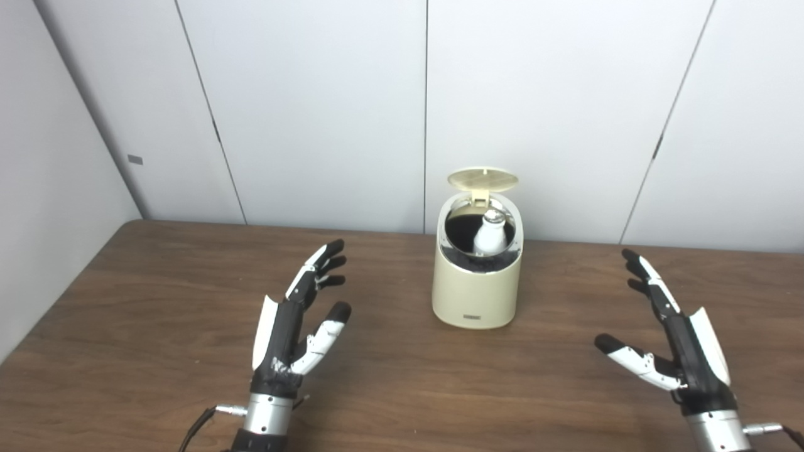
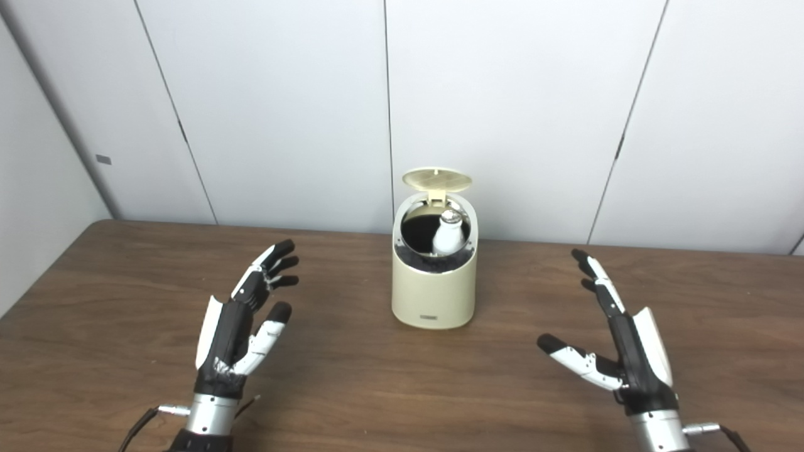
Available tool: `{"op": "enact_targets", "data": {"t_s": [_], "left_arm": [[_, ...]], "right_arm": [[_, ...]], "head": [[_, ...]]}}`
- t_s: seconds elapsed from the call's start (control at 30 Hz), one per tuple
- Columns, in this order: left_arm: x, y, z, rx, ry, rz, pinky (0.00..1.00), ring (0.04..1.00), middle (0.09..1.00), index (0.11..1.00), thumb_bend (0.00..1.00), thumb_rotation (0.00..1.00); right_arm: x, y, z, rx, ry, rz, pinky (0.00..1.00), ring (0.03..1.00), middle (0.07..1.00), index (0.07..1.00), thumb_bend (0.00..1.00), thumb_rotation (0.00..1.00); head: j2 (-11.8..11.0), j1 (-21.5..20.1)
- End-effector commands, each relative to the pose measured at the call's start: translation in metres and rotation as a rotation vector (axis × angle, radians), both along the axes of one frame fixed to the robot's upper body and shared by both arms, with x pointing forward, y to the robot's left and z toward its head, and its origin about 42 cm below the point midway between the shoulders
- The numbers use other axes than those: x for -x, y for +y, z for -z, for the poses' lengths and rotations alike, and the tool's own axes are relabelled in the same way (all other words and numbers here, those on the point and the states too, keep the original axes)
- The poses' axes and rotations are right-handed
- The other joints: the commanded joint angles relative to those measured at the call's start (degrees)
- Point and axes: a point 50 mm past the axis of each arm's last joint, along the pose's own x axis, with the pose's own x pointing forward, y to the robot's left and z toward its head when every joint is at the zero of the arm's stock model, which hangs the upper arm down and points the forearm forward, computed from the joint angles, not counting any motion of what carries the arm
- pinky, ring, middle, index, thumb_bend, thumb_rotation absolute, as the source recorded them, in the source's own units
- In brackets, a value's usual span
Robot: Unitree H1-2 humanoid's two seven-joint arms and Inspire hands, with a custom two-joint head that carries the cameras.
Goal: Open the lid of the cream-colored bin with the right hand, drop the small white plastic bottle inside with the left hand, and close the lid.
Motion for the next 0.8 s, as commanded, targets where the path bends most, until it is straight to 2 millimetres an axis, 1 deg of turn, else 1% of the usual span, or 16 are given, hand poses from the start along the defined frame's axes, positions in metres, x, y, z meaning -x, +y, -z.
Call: {"op": "enact_targets", "data": {"t_s": [0.0, 0.03, 0.13, 0.2, 0.23, 0.27, 0.3, 0.33, 0.4, 0.43, 0.5, 0.57, 0.6, 0.7, 0.77], "left_arm": [[-0.007, 0.000, -0.013, -0.002, -0.059, 0.012, 0.75, 0.849, 0.887, 0.880, 0.73, 0.81], [-0.007, 0.001, -0.012, -0.003, -0.054, 0.010, 0.76, 0.853, 0.885, 0.875, 0.72, 0.81], [-0.008, 0.002, -0.009, -0.018, -0.047, -0.002, 0.78, 0.864, 0.883, 0.867, 0.68, 0.82], [-0.009, 0.003, -0.008, -0.027, -0.044, -0.007, 0.79, 0.873, 0.884, 0.865, 0.65, 0.81], [-0.009, 0.003, -0.007, -0.030, -0.042, -0.009, 0.79, 0.877, 0.884, 0.863, 0.64, 0.81], [-0.010, 0.004, -0.008, -0.038, -0.044, -0.012, 0.79, 0.878, 0.884, 0.863, 0.64, 0.81], [-0.010, 0.004, -0.008, -0.048, -0.047, -0.014, 0.79, 0.874, 0.883, 0.861, 0.62, 0.81], [-0.011, 0.004, -0.008, -0.054, -0.048, -0.015, 0.78, 0.869, 0.881, 0.857, 0.60, 0.82], [-0.011, 0.004, -0.008, -0.062, -0.050, -0.016, 0.78, 0.868, 0.880, 0.854, 0.59, 0.82], [-0.011, 0.004, -0.008, -0.064, -0.050, -0.016, 0.79, 0.867, 0.879, 0.852, 0.59, 0.81], [-0.012, 0.003, -0.008, -0.057, -0.047, -0.010, 0.79, 0.868, 0.878, 0.851, 0.59, 0.81], [-0.012, 0.003, -0.007, -0.042, -0.041, -0.003, 0.80, 0.873, 0.884, 0.855, 0.61, 0.80], [-0.012, 0.004, -0.007, -0.037, -0.037, -0.002, 0.81, 0.874, 0.885, 0.855, 0.61, 0.80], [-0.011, 0.005, -0.006, -0.044, -0.034, -0.005, 0.82, 0.878, 0.887, 0.860, 0.61, 0.81], [-0.011, 0.005, -0.006, -0.057, -0.036, -0.011, 0.82, 0.882, 0.889, 0.864, 0.59, 0.81]], "right_arm": [[-0.018, 0.007, -0.049, 0.082, -0.129, -0.039, 0.90, 0.974, 0.996, 0.991, 0.78, 0.81], [-0.021, 0.009, -0.059, 0.116, -0.136, -0.041, 0.93, 0.990, 0.999, 0.997, 0.83, 0.86], [-0.027, 0.021, -0.102, 0.223, -0.171, -0.048, 0.98, 0.999, 1.000, 1.000, 0.94, 0.93], [-0.031, 0.033, -0.133, 0.285, -0.218, -0.056, 0.98, 1.000, 1.000, 1.000, 0.96, 0.96], [-0.032, 0.038, -0.144, 0.309, -0.238, -0.058, 0.96, 1.000, 1.000, 1.000, 0.96, 0.97], [-0.034, 0.044, -0.156, 0.332, -0.250, -0.062, 0.96, 1.000, 1.000, 1.000, 0.96, 0.97], [-0.036, 0.051, -0.167, 0.352, -0.255, -0.068, 0.92, 1.000, 0.999, 1.000, 0.97, 0.96], [-0.038, 0.056, -0.177, 0.370, -0.260, -0.071, 0.84, 1.000, 0.991, 0.991, 0.98, 0.94], [-0.043, 0.066, -0.192, 0.420, -0.280, -0.065, 0.79, 1.000, 0.974, 0.965, 1.00, 0.92], [-0.046, 0.071, -0.199, 0.458, -0.297, -0.055, 0.78, 0.998, 0.965, 0.948, 0.99, 0.92], [-0.052, 0.079, -0.209, 0.517, -0.316, -0.038, 0.80, 0.997, 0.955, 0.930, 0.99, 0.92], [-0.059, 0.088, -0.219, 0.549, -0.316, -0.032, 0.86, 1.000, 0.946, 0.911, 1.00, 0.90], [-0.063, 0.093, -0.223, 0.564, -0.310, -0.034, 0.87, 1.000, 0.944, 0.907, 1.00, 0.89], [-0.069, 0.104, -0.230, 0.598, -0.288, -0.039, 0.90, 1.000, 0.946, 0.911, 1.00, 0.87], [-0.075, 0.111, -0.234, 0.625, -0.275, -0.038, 0.92, 1.000, 0.953, 0.907, 1.00, 0.86]], "head": [[0.1, 0.0], [0.1, 0.0], [0.1, 0.0], [0.1, 0.0], [0.1, -1.0], [0.1, -1.0], [0.2, -1.0], [0.2, -1.0], [0.3, -1.0], [0.3, -1.0], [0.3, -1.0], [0.3, -1.0], [0.3, -1.0], [0.3, -1.0], [0.0, -1.7]]}}
